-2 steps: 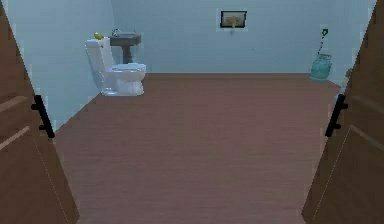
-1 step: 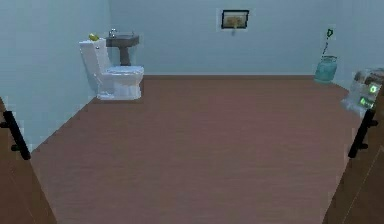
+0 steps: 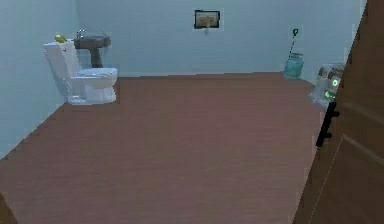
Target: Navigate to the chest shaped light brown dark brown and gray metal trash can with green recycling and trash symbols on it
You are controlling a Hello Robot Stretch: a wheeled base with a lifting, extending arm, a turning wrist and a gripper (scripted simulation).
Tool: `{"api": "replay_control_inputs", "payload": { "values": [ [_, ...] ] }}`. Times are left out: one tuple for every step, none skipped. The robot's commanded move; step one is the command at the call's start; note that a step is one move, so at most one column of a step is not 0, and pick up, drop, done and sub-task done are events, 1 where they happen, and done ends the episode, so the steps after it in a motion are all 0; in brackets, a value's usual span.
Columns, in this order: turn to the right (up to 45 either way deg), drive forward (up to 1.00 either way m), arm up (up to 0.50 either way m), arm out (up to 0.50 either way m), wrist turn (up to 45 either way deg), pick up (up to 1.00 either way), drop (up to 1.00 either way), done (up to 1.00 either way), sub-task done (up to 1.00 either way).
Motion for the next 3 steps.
{"api": "replay_control_inputs", "payload": {
  "values": [
    [0.0,1.00,0.00,0.00,0.0,0.00,0.00,0.00,0.00],
    [9.0,0.00,0.00,0.00,0.0,0.00,0.00,0.00,0.00],
    [0.0,0.05,0.00,0.00,0.0,0.00,0.00,0.00,0.00]
  ]
}}
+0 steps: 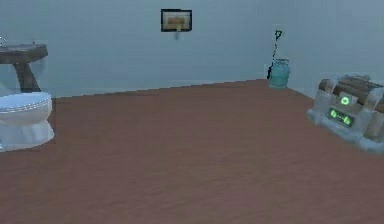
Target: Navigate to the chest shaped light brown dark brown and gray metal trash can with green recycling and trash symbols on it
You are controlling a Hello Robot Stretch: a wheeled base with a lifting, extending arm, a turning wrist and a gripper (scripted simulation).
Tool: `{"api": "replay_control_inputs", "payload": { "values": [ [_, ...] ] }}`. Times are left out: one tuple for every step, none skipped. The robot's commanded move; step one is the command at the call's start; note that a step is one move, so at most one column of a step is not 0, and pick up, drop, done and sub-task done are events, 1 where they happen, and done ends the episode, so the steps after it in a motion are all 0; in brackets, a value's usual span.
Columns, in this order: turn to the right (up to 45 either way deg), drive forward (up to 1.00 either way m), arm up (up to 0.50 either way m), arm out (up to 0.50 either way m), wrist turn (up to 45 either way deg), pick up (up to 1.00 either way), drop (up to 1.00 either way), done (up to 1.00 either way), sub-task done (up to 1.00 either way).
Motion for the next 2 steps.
{"api": "replay_control_inputs", "payload": {
  "values": [
    [27.0,0.00,0.00,0.00,0.0,0.00,0.00,0.00,0.00],
    [0.0,0.55,0.00,0.00,0.0,0.00,0.00,0.00,0.00]
  ]
}}
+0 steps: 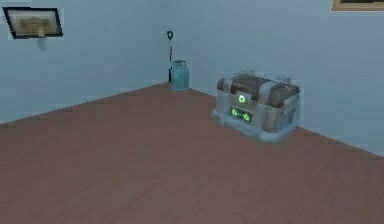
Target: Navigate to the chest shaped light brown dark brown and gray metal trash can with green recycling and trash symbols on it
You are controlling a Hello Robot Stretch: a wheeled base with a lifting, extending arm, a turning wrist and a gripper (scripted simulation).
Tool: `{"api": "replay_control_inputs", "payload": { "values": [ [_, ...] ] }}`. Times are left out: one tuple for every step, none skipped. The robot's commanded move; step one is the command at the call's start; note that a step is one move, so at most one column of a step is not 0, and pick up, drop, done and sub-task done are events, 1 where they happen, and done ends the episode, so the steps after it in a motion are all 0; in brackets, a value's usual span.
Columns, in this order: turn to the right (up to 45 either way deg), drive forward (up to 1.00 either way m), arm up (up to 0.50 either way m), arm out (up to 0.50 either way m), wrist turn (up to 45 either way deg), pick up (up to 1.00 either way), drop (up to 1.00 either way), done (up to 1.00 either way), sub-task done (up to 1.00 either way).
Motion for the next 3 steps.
{"api": "replay_control_inputs", "payload": {
  "values": [
    [36.0,0.00,0.00,0.00,0.0,0.00,0.00,0.00,0.00],
    [0.0,1.00,0.00,0.00,0.0,0.00,0.00,0.00,0.00],
    [6.0,0.00,0.00,0.00,0.0,0.00,0.00,0.00,0.00]
  ]
}}
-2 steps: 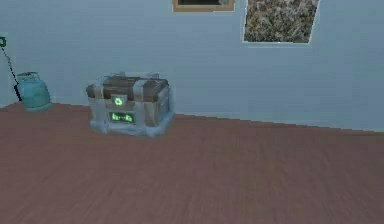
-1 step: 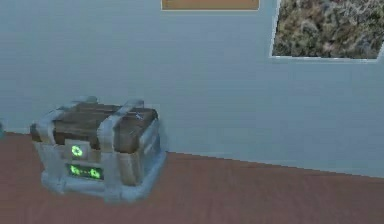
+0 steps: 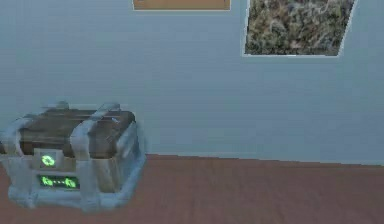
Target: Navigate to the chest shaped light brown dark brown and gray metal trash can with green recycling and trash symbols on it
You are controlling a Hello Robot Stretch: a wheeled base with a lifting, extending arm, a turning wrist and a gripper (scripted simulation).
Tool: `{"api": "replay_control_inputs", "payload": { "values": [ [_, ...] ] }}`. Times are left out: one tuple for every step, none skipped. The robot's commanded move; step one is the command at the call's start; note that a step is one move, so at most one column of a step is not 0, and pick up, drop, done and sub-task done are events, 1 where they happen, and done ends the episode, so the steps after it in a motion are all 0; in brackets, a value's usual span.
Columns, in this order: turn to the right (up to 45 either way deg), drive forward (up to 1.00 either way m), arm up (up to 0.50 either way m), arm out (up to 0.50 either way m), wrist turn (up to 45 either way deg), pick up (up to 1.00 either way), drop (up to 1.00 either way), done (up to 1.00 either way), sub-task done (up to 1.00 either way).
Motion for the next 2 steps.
{"api": "replay_control_inputs", "payload": {
  "values": [
    [0.0,0.70,0.00,0.00,0.0,0.00,0.00,0.00,0.00],
    [-45.0,0.00,0.00,0.00,0.0,0.00,0.00,0.00,0.00]
  ]
}}
